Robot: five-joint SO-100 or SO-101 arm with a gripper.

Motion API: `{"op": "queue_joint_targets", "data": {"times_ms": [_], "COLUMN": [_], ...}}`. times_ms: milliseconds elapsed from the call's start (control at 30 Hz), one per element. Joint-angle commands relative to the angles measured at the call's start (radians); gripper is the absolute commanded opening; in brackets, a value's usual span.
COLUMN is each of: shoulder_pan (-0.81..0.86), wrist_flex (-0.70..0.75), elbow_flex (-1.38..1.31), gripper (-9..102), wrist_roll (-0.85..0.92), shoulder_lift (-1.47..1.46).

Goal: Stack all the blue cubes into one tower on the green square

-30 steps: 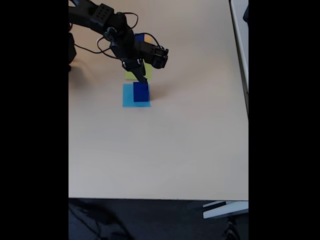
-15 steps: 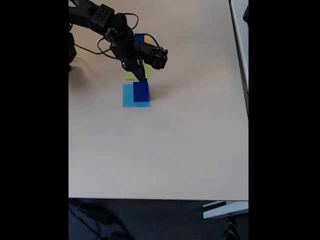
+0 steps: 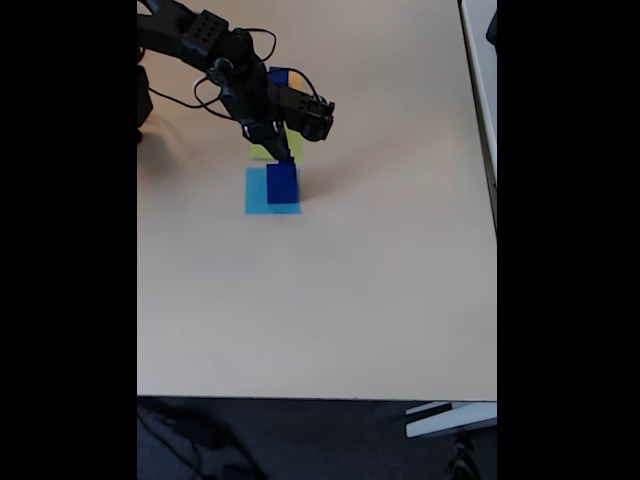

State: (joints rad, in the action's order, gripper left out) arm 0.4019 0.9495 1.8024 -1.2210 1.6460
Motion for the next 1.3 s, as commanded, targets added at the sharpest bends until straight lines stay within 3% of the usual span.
{"op": "queue_joint_targets", "data": {"times_ms": [0,467,867,1267], "shoulder_pan": [-0.002,-0.132,-0.213,-0.23], "wrist_flex": [-0.017,0.124,-0.135,-0.173], "elbow_flex": [-0.006,-0.095,0.166,0.249], "gripper": [0,0,0,0], "wrist_roll": [-0.014,-0.144,-0.227,-0.173], "shoulder_lift": [0.037,0.075,0.124,0.129]}}
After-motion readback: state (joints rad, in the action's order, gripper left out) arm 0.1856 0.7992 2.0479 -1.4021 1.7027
